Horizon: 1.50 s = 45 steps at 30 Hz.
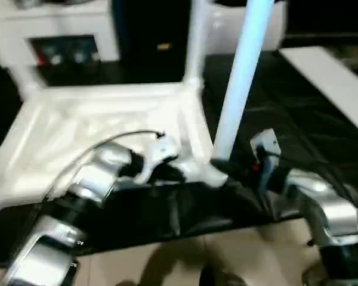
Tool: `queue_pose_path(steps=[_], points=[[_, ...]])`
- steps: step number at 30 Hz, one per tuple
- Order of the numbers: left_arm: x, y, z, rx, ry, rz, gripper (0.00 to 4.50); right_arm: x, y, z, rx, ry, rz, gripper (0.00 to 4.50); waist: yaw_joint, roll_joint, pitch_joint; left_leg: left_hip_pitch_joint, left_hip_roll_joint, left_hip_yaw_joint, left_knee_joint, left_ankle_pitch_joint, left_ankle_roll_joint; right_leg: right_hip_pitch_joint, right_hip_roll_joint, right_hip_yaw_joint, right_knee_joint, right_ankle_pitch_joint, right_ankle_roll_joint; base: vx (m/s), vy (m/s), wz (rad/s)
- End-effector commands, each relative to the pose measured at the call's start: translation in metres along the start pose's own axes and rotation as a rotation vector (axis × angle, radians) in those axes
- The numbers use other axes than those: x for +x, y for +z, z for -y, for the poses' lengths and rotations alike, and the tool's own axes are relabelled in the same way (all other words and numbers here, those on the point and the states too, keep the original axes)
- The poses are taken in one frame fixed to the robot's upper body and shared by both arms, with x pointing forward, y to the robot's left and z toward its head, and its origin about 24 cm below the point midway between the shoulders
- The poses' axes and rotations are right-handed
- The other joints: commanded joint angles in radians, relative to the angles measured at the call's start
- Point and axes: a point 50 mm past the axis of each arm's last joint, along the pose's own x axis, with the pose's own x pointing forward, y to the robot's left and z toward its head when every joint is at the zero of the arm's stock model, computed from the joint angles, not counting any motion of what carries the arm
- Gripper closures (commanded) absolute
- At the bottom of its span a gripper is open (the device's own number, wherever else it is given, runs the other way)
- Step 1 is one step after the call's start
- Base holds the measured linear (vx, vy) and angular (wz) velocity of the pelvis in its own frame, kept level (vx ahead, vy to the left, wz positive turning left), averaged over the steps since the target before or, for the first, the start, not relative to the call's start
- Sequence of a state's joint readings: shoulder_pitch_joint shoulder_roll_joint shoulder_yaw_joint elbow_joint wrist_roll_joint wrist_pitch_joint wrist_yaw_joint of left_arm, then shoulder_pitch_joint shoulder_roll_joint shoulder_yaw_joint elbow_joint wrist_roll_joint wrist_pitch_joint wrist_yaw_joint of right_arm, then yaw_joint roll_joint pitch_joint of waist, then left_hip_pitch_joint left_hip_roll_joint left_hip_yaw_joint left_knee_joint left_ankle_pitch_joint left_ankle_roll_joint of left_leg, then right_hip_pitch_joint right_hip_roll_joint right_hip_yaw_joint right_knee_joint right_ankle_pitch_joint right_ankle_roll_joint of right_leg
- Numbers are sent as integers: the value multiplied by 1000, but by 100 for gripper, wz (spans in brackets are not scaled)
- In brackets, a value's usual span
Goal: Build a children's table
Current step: Rotate leg to tighten
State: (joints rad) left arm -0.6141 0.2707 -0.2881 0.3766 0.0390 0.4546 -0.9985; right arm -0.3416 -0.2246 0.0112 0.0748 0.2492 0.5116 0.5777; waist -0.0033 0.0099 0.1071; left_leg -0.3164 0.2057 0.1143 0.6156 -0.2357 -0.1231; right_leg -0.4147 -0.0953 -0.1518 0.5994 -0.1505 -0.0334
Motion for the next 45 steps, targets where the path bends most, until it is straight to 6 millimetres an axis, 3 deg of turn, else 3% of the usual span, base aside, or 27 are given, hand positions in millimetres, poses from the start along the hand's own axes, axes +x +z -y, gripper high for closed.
queue_pose_path(steps=[1, 2, 3, 4, 6, 8, 14, 17, 22, 27, 30, 32, 34, 38, 40, 43, 44, 45], points=[[12, 29, 5, 5, 29, 119, 450, 21, -11, -11, 70, -68, -47, 259, 22, -21, -76, -66, -53, 22, -38, -92, 54, 91, -85, 36, -141, -842, 126, 2, -21, -24], [17, 37, 0, -32, 114, 148, 450, 34, -9, -9, 86, -177, -32, 259, 25, -6, -93, -77, -32, 14, -59, -8, 55, 89, -66, 42, -117, -617, 81, 4, -13, -21], [19, 40, -2, -50, 155, 158, 450, 39, -7, -9, 103, -208, -12, 259, 18, 2, -93, -67, -26, 15, -62, 18, 48, 73, -42, 37, -108, -447, 8, 4, -13, -21], [20, 42, -4, -61, 187, 166, 450, 43, -3, -10, 112, -227, 10, 259, 14, 0, -93, -64, -24, 18, -63, 12, 48, 70, -37, 38, -103, -404, -22, 0, 0, 0], [21, 45, -6, -69, 231, 170, 450, 49, 2, -10, 127, -242, 50, 259, 10, 7, -97, -62, -14, 18, -66, -7, 80, 74, -36, 37, -99, -343, -90, 0, 0, 0], [21, 47, -6, -61, 253, 172, 450, 53, 6, -9, 129, -253, 85, 204, 10, 6, -97, -61, -9, 18, -66, 2, 102, 73, -36, 40, -95, -292, -123, 0, 0, 0], [17, 41, -5, -13, 244, 144, 450, 48, 9, -5, 86, -276, 136, 147, 21, 1, -104, -62, -6, 20, -64, 64, 148, 79, -40, 46, -79, -213, -164, 0, 0, 0], [12, 35, -7, 26, 231, 126, 450, 35, 8, 1, 48, -270, 170, 132, 27, -1, -104, -59, -6, 24, -64, 55, 156, 77, -41, 48, -83, -234, -154, 0, 0, 0], [-1, 24, -18, 147, 185, 79, 450, -8, 3, 10, -73, -168, 194, 77, 39, -4, -99, -58, -8, 27, -66, 26, 155, 77, -36, 48, -94, -290, -112, 0, 0, 0], [-4, 24, -22, 238, 158, 79, 450, -24, 0, 14, -94, -170, 179, 35, 44, -6, -96, -52, -15, 33, -70, -52, 113, 71, -33, 42, -116, -428, -40, 0, 0, 0], [-7, 24, -26, 329, 152, 77, 450, -38, -4, 10, -90, -160, 173, 14, 49, -5, -99, -51, -12, 31, -71, -57, 110, 69, -32, 41, -120, -427, -21, 0, 0, 0], [-7, 24, -27, 337, 153, 81, 450, -42, -5, 8, -89, -157, 170, 6, 52, -4, -101, -54, -8, 29, -72, -46, 110, 71, -33, 41, -114, -398, -31, 0, 0, 0], [-9, 26, -28, 322, 122, 111, 407, -46, -8, 5, -81, -160, 156, 0, 54, 0, -103, -54, -7, 28, -73, -39, 107, 72, -35, 42, -111, -380, -37, 0, 0, 0], [-13, 26, -29, 291, 97, 167, 389, -49, -12, 0, -66, -194, 122, 0, 60, 4, -104, -51, -3, 28, -73, -25, 105, 71, -39, 45, -108, -343, -71, 0, 0, 0], [-16, 27, -32, 239, 137, 231, 356, -50, -17, -3, -51, -212, 39, 0, 62, 5, -105, -52, -6, 28, -73, -27, 98, 75, -36, 45, -104, -331, -80, 0, 0, 0], [-18, 26, -33, 209, 157, 257, 342, -51, -19, -7, -47, -198, 20, 0, 64, 3, -108, -53, -9, 31, -71, -36, 97, 77, -36, 44, -108, -354, -64, 0, 0, 0], [-20, 25, -32, 172, 182, 288, 327, -51, -19, -11, -52, -189, 11, 0, 65, 10, -112, -53, -11, 31, -70, -43, 94, 78, -37, 41, -110, -378, -51, 0, 0, 0], [-20, 25, -32, 172, 182, 288, 316, -51, -19, -11, -52, -189, 11, 0, 65, 7, -111, -55, -9, 31, -70, -44, 90, 77, -37, 39, -113, -385, -43, 0, 0, 0]])
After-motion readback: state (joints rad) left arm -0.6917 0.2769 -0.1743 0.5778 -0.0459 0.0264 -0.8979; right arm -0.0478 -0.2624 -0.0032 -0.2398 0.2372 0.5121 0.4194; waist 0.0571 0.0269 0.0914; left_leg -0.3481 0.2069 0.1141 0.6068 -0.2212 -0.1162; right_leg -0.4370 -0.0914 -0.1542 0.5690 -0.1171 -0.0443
